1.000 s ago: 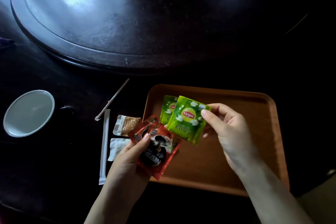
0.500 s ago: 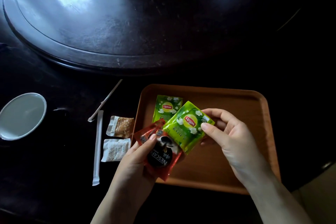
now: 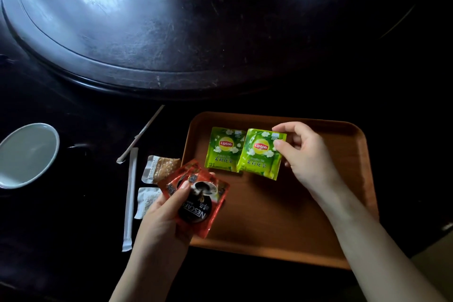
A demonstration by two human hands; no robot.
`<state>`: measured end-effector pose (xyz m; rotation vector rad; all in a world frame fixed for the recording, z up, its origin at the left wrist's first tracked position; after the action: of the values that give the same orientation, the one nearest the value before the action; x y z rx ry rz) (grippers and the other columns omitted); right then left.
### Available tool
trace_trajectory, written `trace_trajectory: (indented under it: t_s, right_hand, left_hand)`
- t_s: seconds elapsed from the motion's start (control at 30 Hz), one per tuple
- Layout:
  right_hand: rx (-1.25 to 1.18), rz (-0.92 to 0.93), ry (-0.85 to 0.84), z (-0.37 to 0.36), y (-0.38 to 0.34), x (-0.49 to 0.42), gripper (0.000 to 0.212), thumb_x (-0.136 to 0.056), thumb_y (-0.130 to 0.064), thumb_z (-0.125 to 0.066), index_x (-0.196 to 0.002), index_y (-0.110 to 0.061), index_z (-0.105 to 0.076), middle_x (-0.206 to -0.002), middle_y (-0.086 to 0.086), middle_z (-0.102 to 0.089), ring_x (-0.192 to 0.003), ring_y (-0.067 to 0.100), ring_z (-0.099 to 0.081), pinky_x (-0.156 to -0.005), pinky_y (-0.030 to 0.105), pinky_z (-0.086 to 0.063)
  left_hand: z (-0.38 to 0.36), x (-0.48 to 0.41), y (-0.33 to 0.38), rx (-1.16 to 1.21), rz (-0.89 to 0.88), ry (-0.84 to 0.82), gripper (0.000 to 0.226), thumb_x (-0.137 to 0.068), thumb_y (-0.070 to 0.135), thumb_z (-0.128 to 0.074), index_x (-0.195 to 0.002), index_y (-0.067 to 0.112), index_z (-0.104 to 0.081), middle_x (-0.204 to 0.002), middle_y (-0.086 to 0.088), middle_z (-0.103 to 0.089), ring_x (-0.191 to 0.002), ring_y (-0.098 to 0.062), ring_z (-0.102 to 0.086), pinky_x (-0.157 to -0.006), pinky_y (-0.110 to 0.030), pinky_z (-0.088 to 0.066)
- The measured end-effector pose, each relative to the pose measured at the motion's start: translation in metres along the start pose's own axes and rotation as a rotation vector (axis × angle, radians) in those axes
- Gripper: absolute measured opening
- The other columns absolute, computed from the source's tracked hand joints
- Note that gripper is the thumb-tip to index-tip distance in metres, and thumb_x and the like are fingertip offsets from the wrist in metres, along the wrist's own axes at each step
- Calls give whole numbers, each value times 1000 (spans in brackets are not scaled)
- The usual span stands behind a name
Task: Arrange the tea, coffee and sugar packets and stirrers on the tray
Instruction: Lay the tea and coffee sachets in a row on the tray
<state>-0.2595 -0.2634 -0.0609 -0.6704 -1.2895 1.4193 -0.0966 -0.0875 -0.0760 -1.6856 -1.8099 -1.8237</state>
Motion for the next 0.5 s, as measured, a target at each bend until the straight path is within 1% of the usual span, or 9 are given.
trace_trajectory:
  t_s: [0.07,0.13,0.17,0.23,0.27,0.3,0.37,0.43,0.5]
  right_hand:
    - [38,4,-1,-4,2,-4,18,-87,0,-52,-99,-12,-58,-92,10,-62,-67,6,-54,-44,6,-40]
    - [134,28,29,-5,3,-7,17,-86,-3,-54,-96,-16,-59,-91,9,-63,-69,10,-57,-47,8,-41]
    - [209,51,56,-5,2,-8,17,-86,-5,-56,-96,-17,-60,-91,7,-63,-72,13,-58,-49,9,-42]
    - [381,101,116,-2,-2,-8,18,-84,-7,-58,-101,-14,-62,-92,4,-61,-74,14,-56,-54,11,-42]
    - [457,124,137,-2,-5,-7,21,-83,-8,-59,-103,-13,-62,-96,5,-61,-74,15,-55,-58,16,-44]
    - [526,142,147,-3,-7,-6,23,-83,-10,-60,-106,-12,-62,-100,7,-61,-77,18,-56,-64,24,-48]
    - [646,186,174,-5,-13,-1,28,-82,-12,-62,-110,-10,-60,-107,12,-58,-93,26,-56,-77,33,-50]
    - [719,247,205,-6,-19,5,36,-81,-18,-65,-115,-7,-59,-109,16,-55,-104,29,-50,-82,35,-47]
    - [752,299,145,-14,-21,9,48,-80,-29,-66,-121,-8,-55,-113,15,-53,-109,29,-45,-88,35,-44]
  left_hand:
    - [-4,-3,1,2,-10,-6,28,-70,19,-58,-95,9,-64,-77,-10,-74,-64,-20,-70,-51,-29,-55]
    - [-9,-6,2,11,-17,-17,21,-74,17,-56,-93,10,-64,-70,-6,-74,-59,-15,-69,-45,-24,-53]
    - [-12,-8,3,15,-19,-17,21,-75,16,-56,-93,11,-63,-69,-5,-74,-58,-14,-69,-44,-24,-53]
    - [-14,-10,4,17,-23,-24,25,-73,17,-57,-97,11,-62,-70,-5,-74,-60,-14,-69,-45,-24,-53]
    - [-15,-11,5,19,-26,-30,23,-76,16,-56,-97,11,-62,-70,-5,-74,-60,-15,-69,-45,-24,-53]
    - [-15,-12,6,22,-27,-31,18,-80,14,-54,-96,11,-63,-69,-5,-74,-60,-15,-70,-44,-24,-53]
    - [-13,-12,7,28,-28,-29,14,-86,11,-50,-91,12,-63,-68,-4,-74,-59,-14,-70,-44,-24,-53]
    - [-12,-12,8,30,-25,-21,13,-86,11,-50,-89,11,-63,-67,-4,-74,-58,-14,-70,-45,-23,-53]
    - [-11,-11,8,33,-22,-20,14,-86,11,-50,-88,11,-63,-67,-4,-74,-58,-13,-69,-45,-23,-53]
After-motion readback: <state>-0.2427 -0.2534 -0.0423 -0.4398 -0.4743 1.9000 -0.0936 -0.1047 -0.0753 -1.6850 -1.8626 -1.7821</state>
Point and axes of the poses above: each hand's wrist, its own x-axis away from the middle knuckle, its own z-axis out of the back of the hand, y = z × x, the point moved 8 cm from there along -x, towards the middle knuckle
